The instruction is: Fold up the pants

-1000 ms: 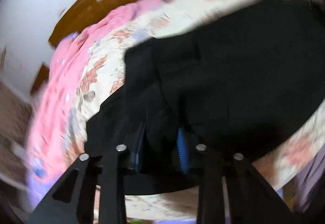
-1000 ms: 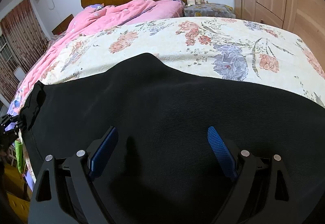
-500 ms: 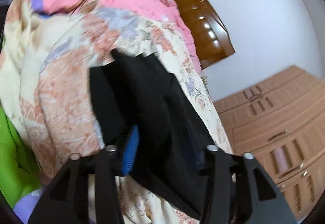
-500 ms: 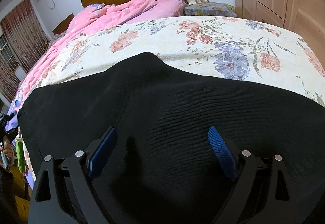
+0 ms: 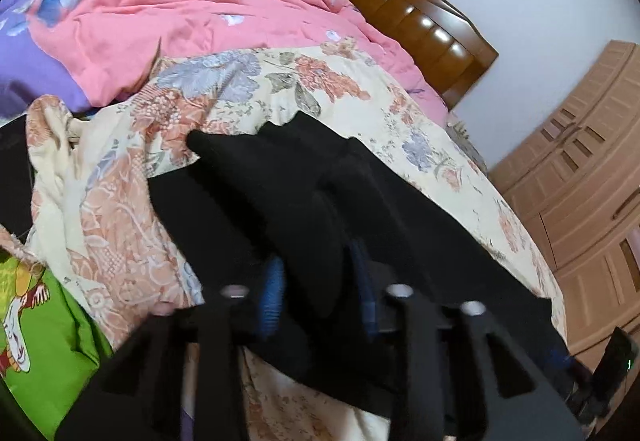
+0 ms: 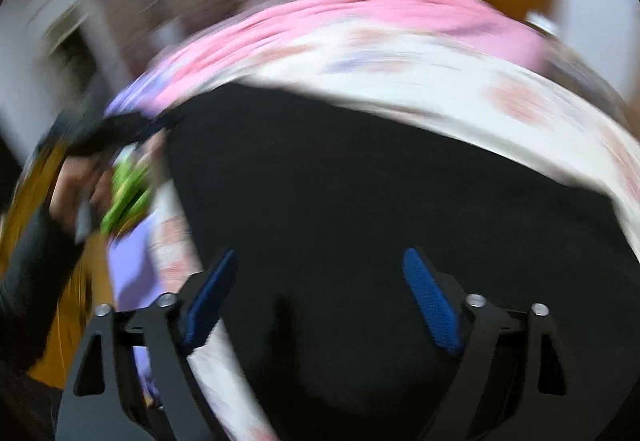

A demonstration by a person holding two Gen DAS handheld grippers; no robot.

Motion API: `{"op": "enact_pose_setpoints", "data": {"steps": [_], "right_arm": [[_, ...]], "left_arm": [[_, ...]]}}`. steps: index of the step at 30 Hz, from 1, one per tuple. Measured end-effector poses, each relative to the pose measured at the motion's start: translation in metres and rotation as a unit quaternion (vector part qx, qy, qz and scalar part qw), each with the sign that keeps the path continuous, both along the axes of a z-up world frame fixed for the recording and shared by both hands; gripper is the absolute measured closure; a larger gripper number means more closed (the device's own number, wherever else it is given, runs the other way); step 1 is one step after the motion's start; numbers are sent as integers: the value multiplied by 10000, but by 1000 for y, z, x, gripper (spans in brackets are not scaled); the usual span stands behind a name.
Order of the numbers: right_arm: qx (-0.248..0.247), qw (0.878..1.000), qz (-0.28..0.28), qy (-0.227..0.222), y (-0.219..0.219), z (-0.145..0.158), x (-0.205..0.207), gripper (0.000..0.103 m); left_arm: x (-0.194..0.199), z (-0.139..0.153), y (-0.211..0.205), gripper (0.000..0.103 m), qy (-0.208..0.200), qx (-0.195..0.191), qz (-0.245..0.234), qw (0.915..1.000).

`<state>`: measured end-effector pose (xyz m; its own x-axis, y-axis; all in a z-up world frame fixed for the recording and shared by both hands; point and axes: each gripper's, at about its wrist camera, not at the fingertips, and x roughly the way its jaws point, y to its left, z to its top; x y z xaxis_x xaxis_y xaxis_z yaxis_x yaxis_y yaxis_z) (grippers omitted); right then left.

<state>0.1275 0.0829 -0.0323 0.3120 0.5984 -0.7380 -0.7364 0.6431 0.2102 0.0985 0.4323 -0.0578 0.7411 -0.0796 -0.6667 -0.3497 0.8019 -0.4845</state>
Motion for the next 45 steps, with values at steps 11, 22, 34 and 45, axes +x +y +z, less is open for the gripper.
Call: {"op": "enact_pose_setpoints", "data": {"steps": [11, 22, 34, 45], "right_arm": [[-143, 9840, 1725, -431, 183, -8, -14, 43], [-265, 9693, 1501, -1929, 171, 22, -48, 93], [-635, 9681, 1722, -1707, 191, -9, -43, 93], [-419, 9704, 2152, -1015, 185, -17, -39, 26]], "left_arm": [[2, 39, -6, 97, -343, -276, -61, 9990], [-20, 57, -13, 97, -651, 172, 102, 9977], [-30, 3, -5, 96, 31, 118, 500, 9987], [-31, 6, -20, 11, 953, 1187, 1377, 9787]]}}
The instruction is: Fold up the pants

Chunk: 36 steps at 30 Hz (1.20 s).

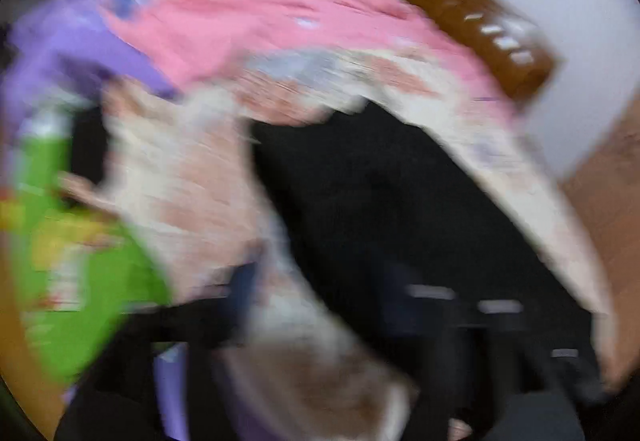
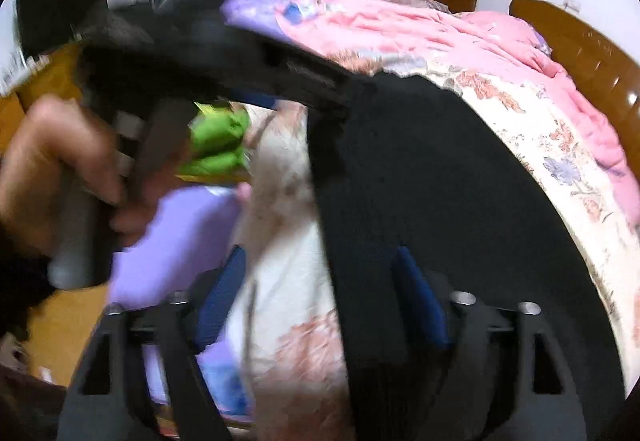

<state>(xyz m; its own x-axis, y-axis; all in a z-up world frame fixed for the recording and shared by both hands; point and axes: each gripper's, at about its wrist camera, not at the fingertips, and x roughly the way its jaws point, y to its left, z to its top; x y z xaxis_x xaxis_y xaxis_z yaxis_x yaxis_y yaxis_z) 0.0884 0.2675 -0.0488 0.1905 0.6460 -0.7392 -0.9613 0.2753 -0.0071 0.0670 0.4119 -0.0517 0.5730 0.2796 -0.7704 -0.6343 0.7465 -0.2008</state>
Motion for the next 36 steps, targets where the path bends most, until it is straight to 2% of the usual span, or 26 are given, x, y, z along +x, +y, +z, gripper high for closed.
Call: {"op": "enact_pose_setpoints", "data": {"steps": [1, 2, 3, 5, 7, 10, 11, 15, 16, 17, 19, 21, 23, 25, 26, 28, 30, 31, 32, 34, 36], "right_arm": [[161, 9997, 20, 158, -10, 8, 2, 26], [248, 9993, -22, 263, -20, 15, 7, 26], [305, 9990, -122, 289, -30, 19, 11, 26], [295, 9977, -528, 314, -61, 23, 33, 26], [99, 9931, -1052, 510, -89, 16, 58, 26], [68, 9800, -1813, 820, -128, 6, 82, 26], [27, 9779, -1907, 855, -134, 3, 82, 26], [-390, 9822, -1732, 610, -130, -13, 57, 25], [-391, 9842, -1711, 234, -128, -13, 47, 25], [-387, 9844, -1710, 122, -129, -14, 46, 25], [-431, 9831, -1752, 298, -129, -13, 50, 25], [-563, 9840, -1632, 446, -132, -8, 51, 25], [-571, 9871, -1474, 254, -137, 2, 50, 25], [-345, 9833, -1785, 123, -145, 12, 67, 22], [-198, 9795, -1991, 247, -148, 14, 81, 22], [107, 9737, -2187, 635, -149, 12, 112, 22], [-61, 9731, -2138, 860, -141, -2, 134, 22], [-363, 9708, -2254, 731, -138, -14, 147, 22], [-298, 9743, -2157, 579, -141, -16, 151, 22], [-307, 9710, -2239, 777, -147, -10, 156, 23], [-372, 9649, -2520, 635, -152, 0, 156, 18]], "left_arm": [[-2, 9, -7, 11, 76, 429, 183, 9989], [-4, 21, -17, 11, 26, 785, 169, 9968], [-3, 30, -26, 11, -77, 921, 19, 9957], [1, 43, -46, 8, -433, 865, -505, 9940], [10, 46, -67, 7, -655, 675, -1161, 9888], [23, 31, -92, 7, -424, 677, -1683, 9825], [28, 19, -101, 7, -238, 760, -1798, 9805], [33, -18, -111, 6, 253, 864, -1864, 9783], [34, -27, -112, 5, 349, 965, -1891, 9766], [29, -32, -112, 3, 254, 1149, -1950, 9737], [27, -35, -112, 3, 213, 1152, -1953, 9737], [31, -29, -112, 3, 427, 1114, -1882, 9749], [36, -12, -122, 3, 428, 1251, -1938, 9721], [43, 8, -136, 3, 187, 1404, -2213, 9649], [53, 16, -146, 2, 129, 1544, -2379, 9588], [71, 19, -157, 2, 148, 1666, -2530, 9529], [99, 2, -161, 2, 477, 1539, -2647, 9508], [107, -7, -161, 2, 612, 1479, -2637, 9512], [117, -23, -157, 1, 858, 1372, -2600, 9520], [115, -28, -142, 1, 500, 916, -2553, 9612], [112, -30, -141, 1, 451, 905, -2598, 9604]]}}
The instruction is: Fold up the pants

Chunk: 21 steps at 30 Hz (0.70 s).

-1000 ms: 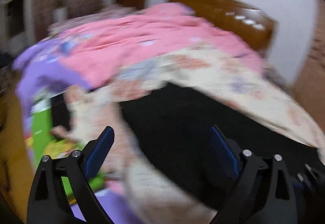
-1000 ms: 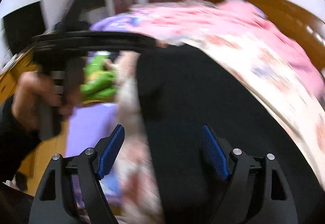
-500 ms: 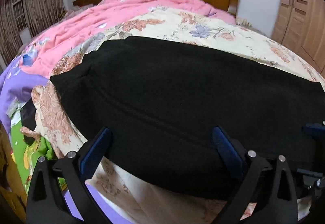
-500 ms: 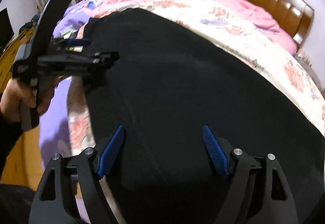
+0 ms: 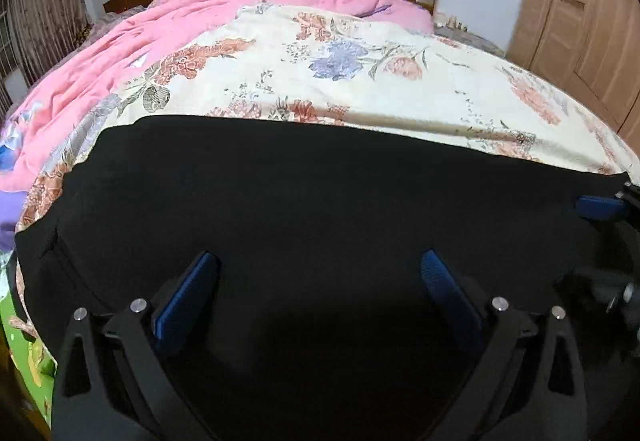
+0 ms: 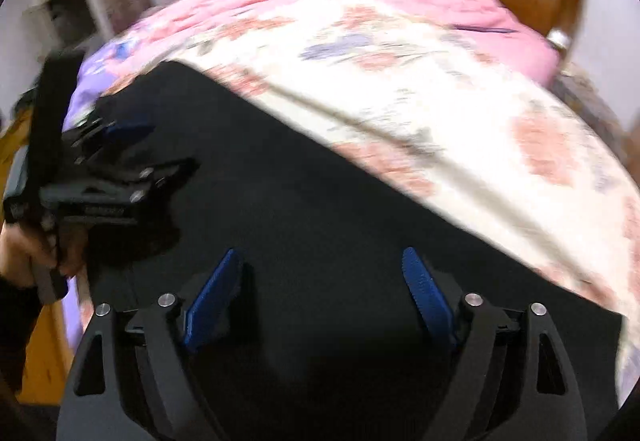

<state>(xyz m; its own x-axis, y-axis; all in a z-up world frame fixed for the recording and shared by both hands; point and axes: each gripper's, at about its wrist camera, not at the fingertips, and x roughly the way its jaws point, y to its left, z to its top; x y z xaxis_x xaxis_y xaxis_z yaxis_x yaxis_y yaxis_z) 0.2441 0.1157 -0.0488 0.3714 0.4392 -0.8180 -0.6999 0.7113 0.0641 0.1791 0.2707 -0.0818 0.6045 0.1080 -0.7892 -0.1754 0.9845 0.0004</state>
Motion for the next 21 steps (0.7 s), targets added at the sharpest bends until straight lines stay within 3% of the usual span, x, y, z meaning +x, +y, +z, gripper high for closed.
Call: {"op": "enact_pose_setpoints", "data": {"steps": [2, 4, 6, 8, 10, 12, 13, 16, 19, 21], "right_arm": [[76, 9997, -31, -217, -8, 6, 1, 15], [-218, 9990, -387, -80, -20, -12, 20, 14], [-62, 9992, -361, -176, -31, -15, 24, 15], [-200, 9979, -576, -218, -37, -2, 21, 15], [-36, 9967, -692, -428, -49, 16, 6, 15], [-2, 9968, -653, -468, -65, 25, -8, 15], [-107, 9958, -710, -572, -86, 26, -19, 15], [-247, 9921, -1065, -620, -146, 23, -42, 15], [-475, 9814, -1774, -556, -207, 12, -56, 15], [-493, 9710, -2292, -460, -247, 7, -60, 15]], "left_arm": [[-2, -1, -2, 1, -60, 90, -35, 9999], [1, -3, -3, 1, -43, 46, -25, 10000], [1, -5, -1, 1, -50, 42, -30, 10000], [1, -5, 0, 1, -91, 31, -40, 9999], [1, -4, 0, 1, -56, 40, -17, 10000], [-6, 12, -7, 7, 23, 338, 379, 9987], [-12, 24, -15, 7, -143, 411, 344, 9985], [-21, 62, -49, 6, -562, 12, -445, 9974], [-6, 78, -115, 4, -439, -452, -1705, 9833], [12, 78, -178, 4, -336, -557, -2480, 9666]]}}
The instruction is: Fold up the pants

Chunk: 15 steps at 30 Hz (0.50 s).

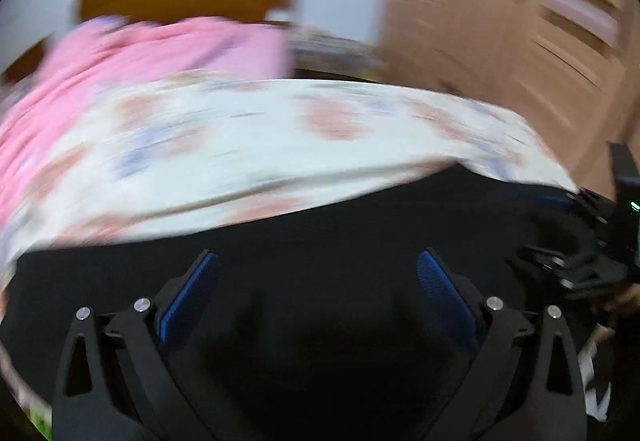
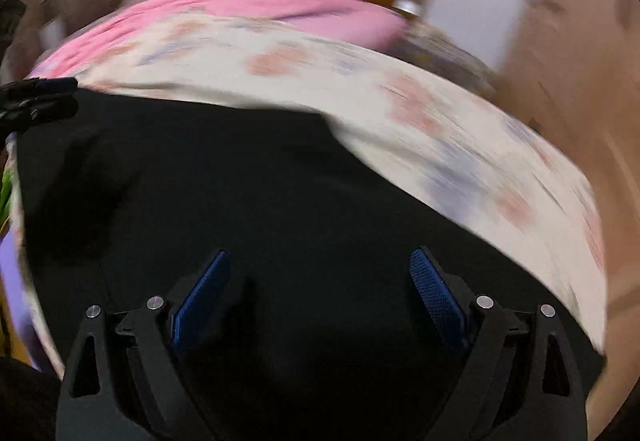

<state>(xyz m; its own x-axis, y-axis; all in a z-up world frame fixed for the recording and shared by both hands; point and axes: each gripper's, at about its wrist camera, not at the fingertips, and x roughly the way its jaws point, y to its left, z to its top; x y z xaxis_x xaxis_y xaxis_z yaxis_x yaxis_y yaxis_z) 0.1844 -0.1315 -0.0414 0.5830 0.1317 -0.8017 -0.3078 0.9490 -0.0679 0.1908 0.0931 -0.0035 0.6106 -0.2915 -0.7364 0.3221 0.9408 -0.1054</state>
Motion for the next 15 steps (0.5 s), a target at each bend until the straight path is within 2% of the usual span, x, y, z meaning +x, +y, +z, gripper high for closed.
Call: {"op": "enact_pose_setpoints", "data": {"steps": [2, 3, 6, 7, 9, 10, 11, 12, 13, 15], "right_arm": [[87, 9989, -456, 32, -36, -1, -4, 15], [71, 9982, -597, 17, -49, -1, -7, 15], [36, 9944, -1059, 55, -97, -6, -14, 15], [304, 9942, -1027, 114, -112, -10, -17, 15], [918, 9915, -859, 341, -132, -21, -24, 14], [987, 9913, -811, 324, -133, -21, -27, 14], [1040, 9913, -763, 266, -136, -20, -32, 14], [1111, 9909, -721, 260, -137, -20, -34, 14], [1213, 9900, -672, 249, -139, -20, -37, 14], [1351, 9888, -596, 209, -143, -18, -39, 14]], "left_arm": [[15, -3, -53, 4, 80, -156, -642, 9978], [24, -7, -84, 4, 161, -313, -1021, 9942], [45, -25, -146, 4, 552, -578, -1753, 9813], [55, -34, -167, 4, 660, -524, -1901, 9781], [70, -47, -187, 4, 784, -365, -1932, 9773], [81, -56, -193, 5, 816, -270, -1881, 9784], [84, -56, -194, 4, 635, -286, -1892, 9795], [87, -56, -195, 3, 543, -124, -1810, 9819], [94, -61, -198, 4, 540, 205, -1608, 9853], [99, -64, -195, 3, 439, 249, -1466, 9879]]}}
